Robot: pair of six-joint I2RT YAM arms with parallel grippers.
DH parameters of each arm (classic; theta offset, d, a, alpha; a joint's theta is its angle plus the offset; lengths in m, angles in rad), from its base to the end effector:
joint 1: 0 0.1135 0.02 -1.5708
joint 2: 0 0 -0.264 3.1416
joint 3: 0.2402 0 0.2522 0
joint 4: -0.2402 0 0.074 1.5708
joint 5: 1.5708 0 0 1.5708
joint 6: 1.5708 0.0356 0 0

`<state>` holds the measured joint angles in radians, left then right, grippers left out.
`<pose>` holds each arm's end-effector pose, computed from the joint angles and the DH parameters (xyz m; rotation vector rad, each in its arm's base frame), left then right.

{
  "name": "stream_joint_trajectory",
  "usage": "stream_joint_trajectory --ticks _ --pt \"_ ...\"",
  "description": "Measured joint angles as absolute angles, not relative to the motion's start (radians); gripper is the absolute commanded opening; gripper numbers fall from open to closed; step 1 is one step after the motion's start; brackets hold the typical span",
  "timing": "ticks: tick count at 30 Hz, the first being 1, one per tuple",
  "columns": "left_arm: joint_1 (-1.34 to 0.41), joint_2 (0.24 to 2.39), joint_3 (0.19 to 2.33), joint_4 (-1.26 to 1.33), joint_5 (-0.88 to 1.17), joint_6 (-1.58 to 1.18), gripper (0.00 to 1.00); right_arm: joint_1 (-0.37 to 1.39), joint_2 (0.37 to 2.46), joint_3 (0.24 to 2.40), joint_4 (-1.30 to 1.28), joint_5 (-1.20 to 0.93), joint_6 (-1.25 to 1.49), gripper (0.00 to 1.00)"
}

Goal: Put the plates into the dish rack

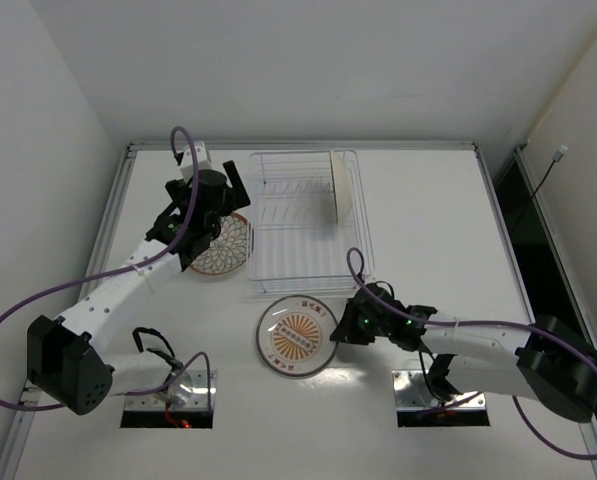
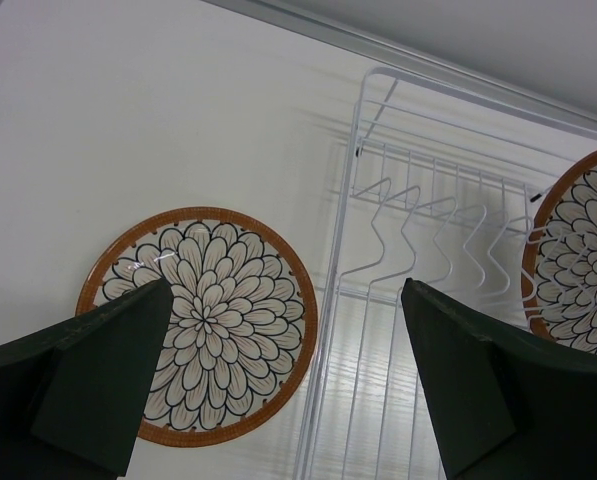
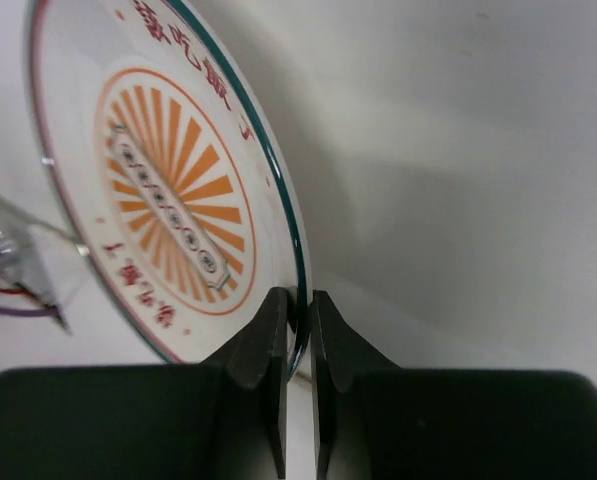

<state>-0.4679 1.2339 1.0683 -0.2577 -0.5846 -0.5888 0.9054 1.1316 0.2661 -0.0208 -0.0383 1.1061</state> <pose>0.2577 -0.1082 0.3389 -0.4803 1.8614 -0.1244 0.1110 0.1436 0.1199 0.2507 2.6726 0.8352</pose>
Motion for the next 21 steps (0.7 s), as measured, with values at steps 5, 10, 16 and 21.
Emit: stream_joint_trajectory --ticks 5,10,16,21 --pt "-0.468 1.234 1.068 -0.258 -0.585 -0.589 1.00 0.905 1.063 0.266 0.029 -0.050 1.119 0.00" --pt "-0.468 1.234 1.068 -0.258 -0.591 -0.589 1.00 0.917 0.976 0.267 -0.040 -0.012 1.106 0.00" --pt "-0.468 1.234 1.068 -0.258 -0.593 -0.589 1.00 0.988 0.822 0.341 -0.251 0.058 1.068 0.00" --pt "-0.468 1.234 1.068 -0.258 -0.597 -0.589 1.00 1.033 0.724 0.537 -0.486 0.146 0.997 0.00"
